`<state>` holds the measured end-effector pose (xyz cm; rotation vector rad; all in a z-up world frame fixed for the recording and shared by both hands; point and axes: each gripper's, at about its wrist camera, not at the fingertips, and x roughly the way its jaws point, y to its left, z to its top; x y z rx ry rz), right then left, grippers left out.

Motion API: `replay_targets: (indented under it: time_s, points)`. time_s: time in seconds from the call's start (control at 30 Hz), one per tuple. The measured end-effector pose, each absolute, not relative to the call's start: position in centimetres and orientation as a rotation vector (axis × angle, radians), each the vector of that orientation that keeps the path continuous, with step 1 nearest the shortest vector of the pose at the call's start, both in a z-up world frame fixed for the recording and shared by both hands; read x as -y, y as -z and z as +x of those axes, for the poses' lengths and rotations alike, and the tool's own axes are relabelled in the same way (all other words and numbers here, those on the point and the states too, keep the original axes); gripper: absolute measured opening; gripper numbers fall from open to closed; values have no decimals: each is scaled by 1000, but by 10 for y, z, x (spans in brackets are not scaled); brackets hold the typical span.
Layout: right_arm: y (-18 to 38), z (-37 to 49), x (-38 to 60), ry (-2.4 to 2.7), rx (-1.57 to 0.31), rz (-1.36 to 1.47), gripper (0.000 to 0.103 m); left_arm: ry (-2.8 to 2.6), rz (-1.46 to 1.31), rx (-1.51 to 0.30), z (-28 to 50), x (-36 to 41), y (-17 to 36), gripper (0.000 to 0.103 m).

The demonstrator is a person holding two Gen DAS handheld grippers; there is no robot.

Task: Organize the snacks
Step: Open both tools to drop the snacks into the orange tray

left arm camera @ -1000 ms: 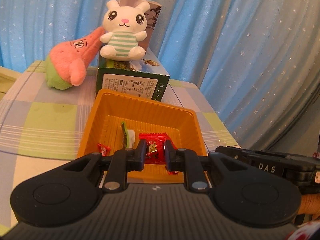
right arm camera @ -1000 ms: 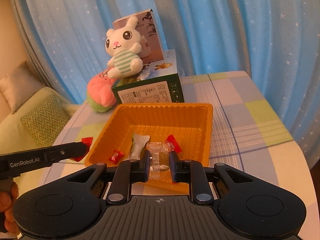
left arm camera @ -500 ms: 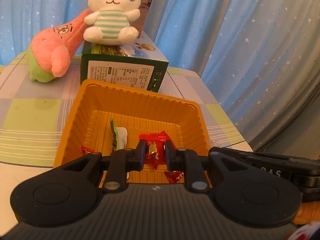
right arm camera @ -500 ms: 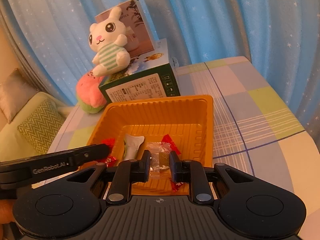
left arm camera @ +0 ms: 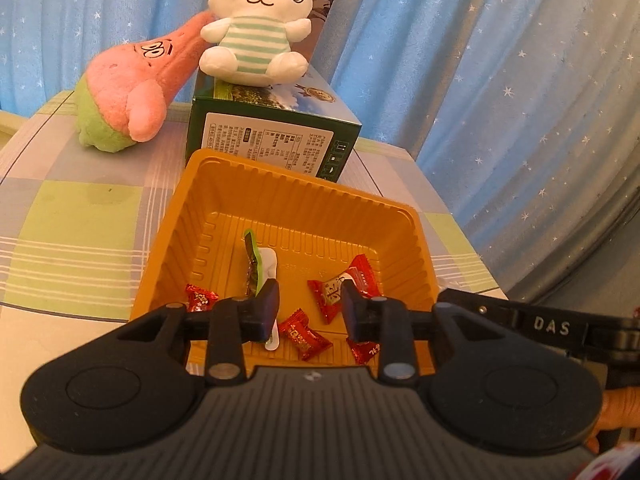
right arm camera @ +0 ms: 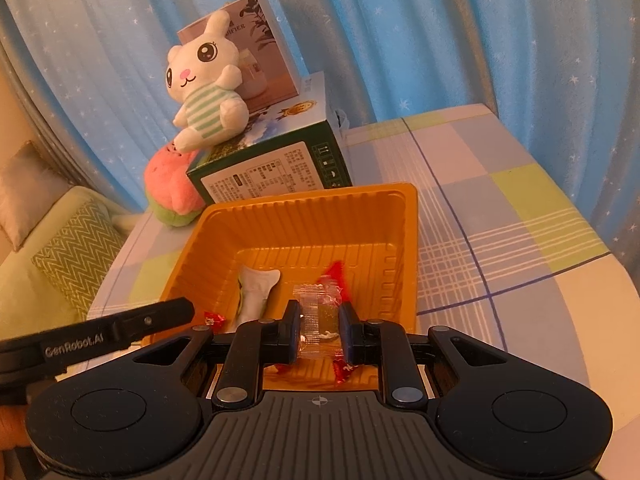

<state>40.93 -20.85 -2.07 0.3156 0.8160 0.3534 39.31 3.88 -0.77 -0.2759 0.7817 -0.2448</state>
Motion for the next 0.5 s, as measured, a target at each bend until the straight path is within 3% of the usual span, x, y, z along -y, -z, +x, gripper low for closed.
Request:
replay_targets:
  time_s: [0.23, 0.33, 0.5]
  points:
    - [19, 417, 205, -394, -789, 381, 24, 235, -284, -767, 383, -44, 4, 33]
    - [18, 414, 212, -369, -762, 435, 77, 228, -286, -762, 374, -48, 3, 36]
    - [12, 397, 225, -336, -752, 436, 78, 211, -288, -751, 355, -53, 2, 38]
